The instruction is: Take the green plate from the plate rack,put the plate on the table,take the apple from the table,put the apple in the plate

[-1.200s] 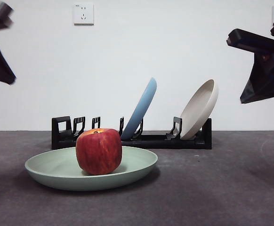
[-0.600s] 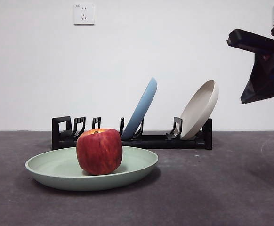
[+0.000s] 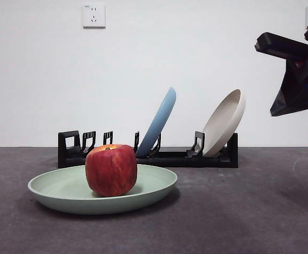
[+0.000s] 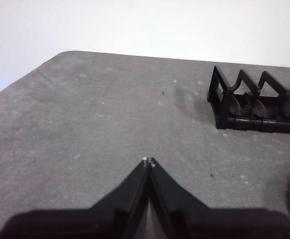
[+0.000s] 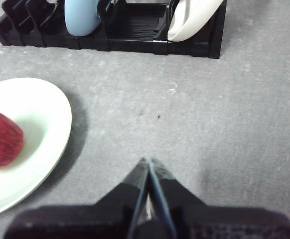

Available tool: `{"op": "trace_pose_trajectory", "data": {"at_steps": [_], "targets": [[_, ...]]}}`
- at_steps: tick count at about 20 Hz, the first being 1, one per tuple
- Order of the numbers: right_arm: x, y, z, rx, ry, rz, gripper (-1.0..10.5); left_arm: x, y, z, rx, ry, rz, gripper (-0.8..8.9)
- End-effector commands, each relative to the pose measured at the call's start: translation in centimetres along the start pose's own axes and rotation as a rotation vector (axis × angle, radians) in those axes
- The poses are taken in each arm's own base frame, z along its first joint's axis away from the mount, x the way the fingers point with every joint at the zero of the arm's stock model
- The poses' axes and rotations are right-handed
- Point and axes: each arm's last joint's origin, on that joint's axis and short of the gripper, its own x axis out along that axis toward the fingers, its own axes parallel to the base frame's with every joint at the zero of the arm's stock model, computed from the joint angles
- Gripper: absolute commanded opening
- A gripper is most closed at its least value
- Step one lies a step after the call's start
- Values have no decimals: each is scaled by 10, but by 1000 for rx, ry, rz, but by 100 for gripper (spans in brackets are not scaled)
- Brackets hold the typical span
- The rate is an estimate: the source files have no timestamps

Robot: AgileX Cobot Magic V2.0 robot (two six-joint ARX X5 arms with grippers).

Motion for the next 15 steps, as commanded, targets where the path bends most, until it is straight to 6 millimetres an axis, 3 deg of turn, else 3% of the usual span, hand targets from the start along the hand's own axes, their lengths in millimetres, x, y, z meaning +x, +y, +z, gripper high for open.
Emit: {"op": "trace_pose_trajectory", "data": {"at_steps": [1, 15], "targets": [[0, 0, -1, 9, -1, -1, -16, 1, 1, -6, 11, 24, -5, -3], [0, 0, -1, 9, 0, -1, -16, 0, 0, -11, -6, 38, -75, -3]]}}
